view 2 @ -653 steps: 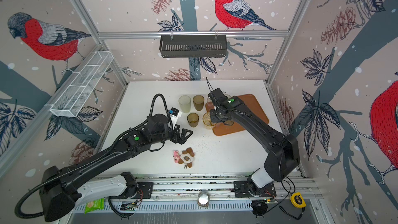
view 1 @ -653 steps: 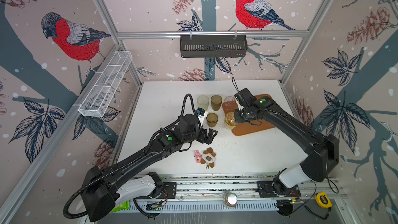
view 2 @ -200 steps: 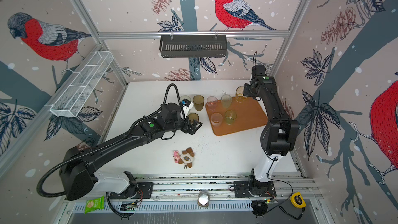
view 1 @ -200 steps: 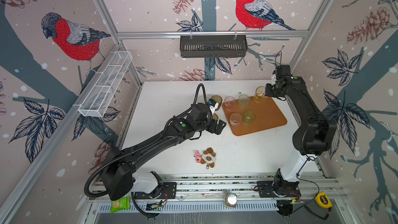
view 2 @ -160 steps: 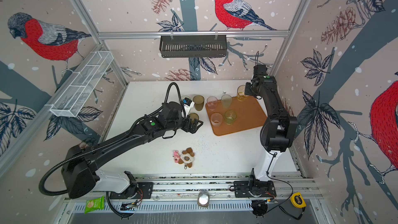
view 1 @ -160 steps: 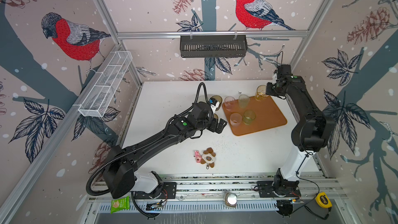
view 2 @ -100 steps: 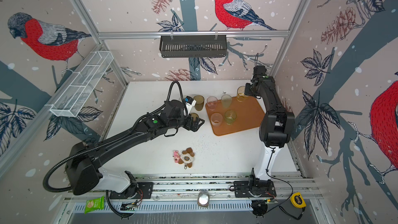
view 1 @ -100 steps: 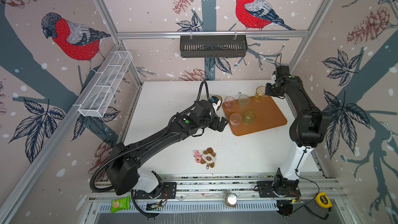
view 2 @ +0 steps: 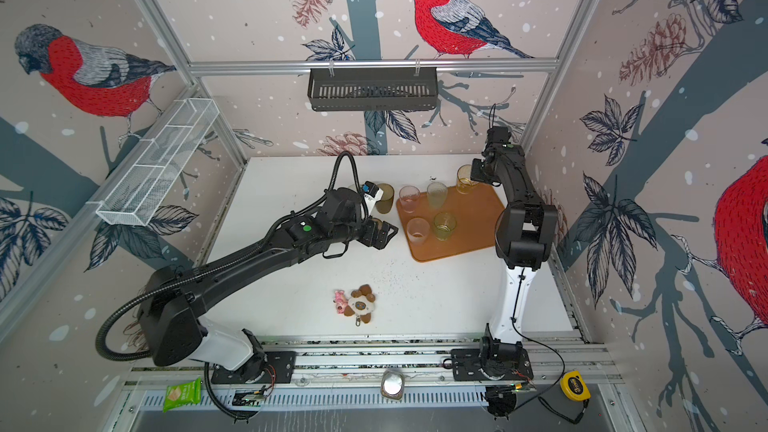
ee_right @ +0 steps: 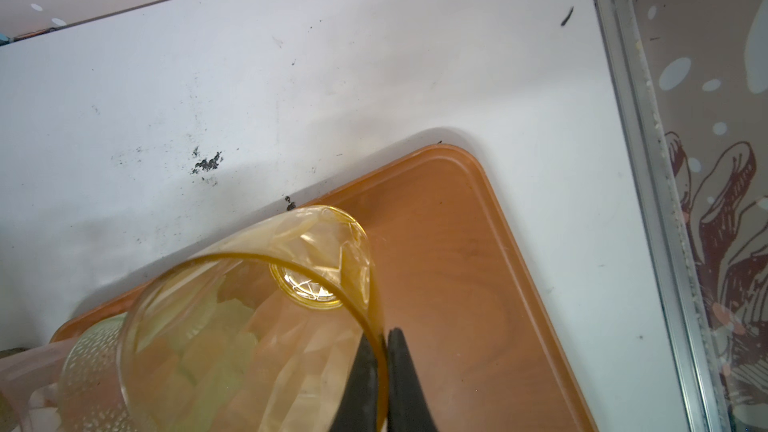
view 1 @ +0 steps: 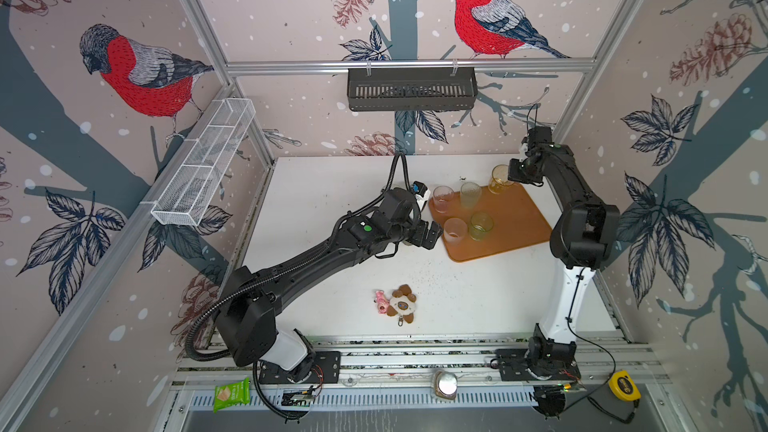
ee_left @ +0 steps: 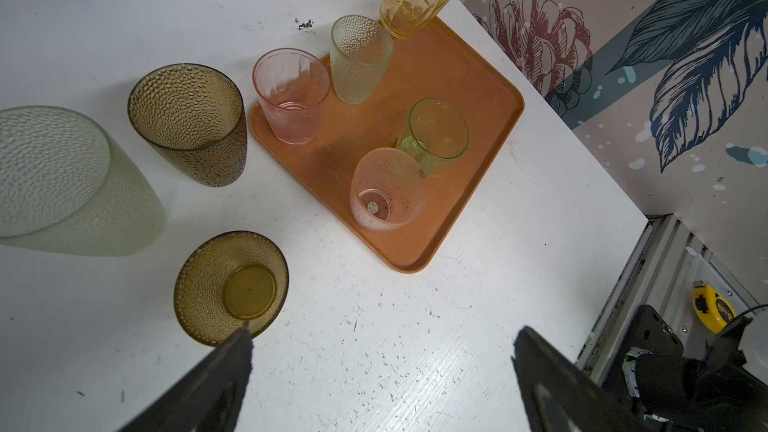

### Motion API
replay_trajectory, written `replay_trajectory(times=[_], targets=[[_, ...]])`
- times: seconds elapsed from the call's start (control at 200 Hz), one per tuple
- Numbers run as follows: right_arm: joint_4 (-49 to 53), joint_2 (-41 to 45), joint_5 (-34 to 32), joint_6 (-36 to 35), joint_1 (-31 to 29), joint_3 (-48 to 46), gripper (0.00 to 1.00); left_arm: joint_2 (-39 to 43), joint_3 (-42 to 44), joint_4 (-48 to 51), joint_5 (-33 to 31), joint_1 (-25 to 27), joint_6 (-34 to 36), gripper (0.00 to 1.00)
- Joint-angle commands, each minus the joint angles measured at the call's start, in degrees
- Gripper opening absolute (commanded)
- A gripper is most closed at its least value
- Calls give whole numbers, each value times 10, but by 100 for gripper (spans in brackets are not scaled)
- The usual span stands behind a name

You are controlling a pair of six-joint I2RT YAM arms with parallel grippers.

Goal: Place the glasses into the tray
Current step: 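Lower the clear yellow glass upright onto the tray's far corner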

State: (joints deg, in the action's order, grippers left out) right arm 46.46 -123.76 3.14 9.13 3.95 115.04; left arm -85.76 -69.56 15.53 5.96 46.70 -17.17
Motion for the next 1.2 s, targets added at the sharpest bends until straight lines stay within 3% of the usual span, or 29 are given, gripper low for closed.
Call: replay_trajectory(times=[0.0, 1.196], targets=[[0, -15, 4, -2, 1, 17, 2, -5, -11, 4, -9, 0, 11, 98], [-2, -34, 13, -4, -6, -7, 2, -26, -29, 0, -9, -3, 10, 97]])
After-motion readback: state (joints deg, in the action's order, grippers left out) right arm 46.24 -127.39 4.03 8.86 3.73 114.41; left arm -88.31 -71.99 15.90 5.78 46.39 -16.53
